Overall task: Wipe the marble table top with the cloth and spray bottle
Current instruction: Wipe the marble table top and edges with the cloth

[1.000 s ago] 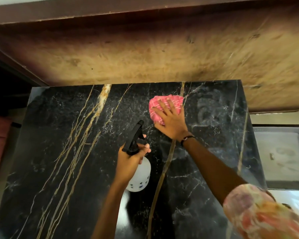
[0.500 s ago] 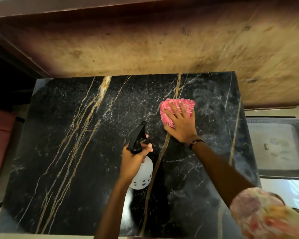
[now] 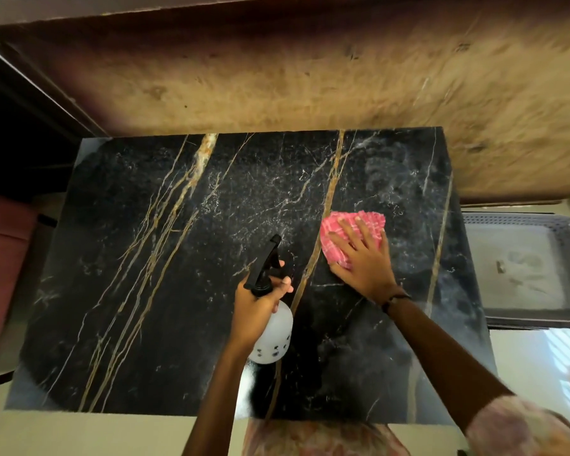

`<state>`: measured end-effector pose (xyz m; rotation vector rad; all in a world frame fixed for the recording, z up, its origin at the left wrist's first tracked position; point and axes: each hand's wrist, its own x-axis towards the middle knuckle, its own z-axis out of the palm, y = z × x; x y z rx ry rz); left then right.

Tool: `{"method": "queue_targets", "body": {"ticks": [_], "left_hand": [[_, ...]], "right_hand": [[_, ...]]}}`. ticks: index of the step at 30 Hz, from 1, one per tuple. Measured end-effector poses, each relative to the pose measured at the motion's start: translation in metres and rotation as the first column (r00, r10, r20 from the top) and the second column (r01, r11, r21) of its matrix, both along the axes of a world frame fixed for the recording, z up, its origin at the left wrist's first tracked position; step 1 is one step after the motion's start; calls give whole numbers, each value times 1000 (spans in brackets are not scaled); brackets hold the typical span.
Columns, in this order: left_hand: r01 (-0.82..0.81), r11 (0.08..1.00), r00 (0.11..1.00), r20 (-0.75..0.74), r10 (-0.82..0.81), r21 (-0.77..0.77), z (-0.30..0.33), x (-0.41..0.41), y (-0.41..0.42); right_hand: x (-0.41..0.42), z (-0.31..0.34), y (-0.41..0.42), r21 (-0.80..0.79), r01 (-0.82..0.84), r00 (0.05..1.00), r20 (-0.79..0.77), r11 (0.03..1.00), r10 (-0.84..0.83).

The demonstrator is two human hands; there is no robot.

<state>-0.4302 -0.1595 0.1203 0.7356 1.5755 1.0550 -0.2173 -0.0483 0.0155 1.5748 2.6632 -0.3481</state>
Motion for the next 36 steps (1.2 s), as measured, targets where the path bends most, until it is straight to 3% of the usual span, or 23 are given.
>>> {"method": "queue_targets", "body": {"ticks": [3,6,11,15,20,23,27,31,36], "left_hand": [[-13,1000,1000,-20,12,-17,4,1,-10],[-41,998,999,-13,40,-56,8,3,-20],[-81,996,997,6,81,-43,8,8,-38],[-105,993,994,-2,105,-50,8,14,-54],[-158,987,987,-14,158,-41,12,24,-74],[-158,985,987,-32,156,-73,16,32,-82],[-168,981,986,-29,166,-95,19,37,-93],[-168,981,986,-33,165,-99,19,40,-105],[-176,975,984,-59,170,-132,18,35,-121]], "right_hand": [[-44,1,-6,-2,-16,1000,-20,1000,15],[-57,-1,-52,17,-201,979,-35,979,202],[15,-2,-110,75,-383,920,-55,921,387],[50,1,-81,33,-319,947,-26,947,319],[-15,6,-72,-53,-177,984,13,983,178],[-35,5,-108,-44,-338,941,-21,940,338],[13,5,-162,-9,-552,833,-63,834,550],[73,3,-154,7,-463,885,-47,886,463],[22,13,-147,-106,-201,979,24,974,204]]}}
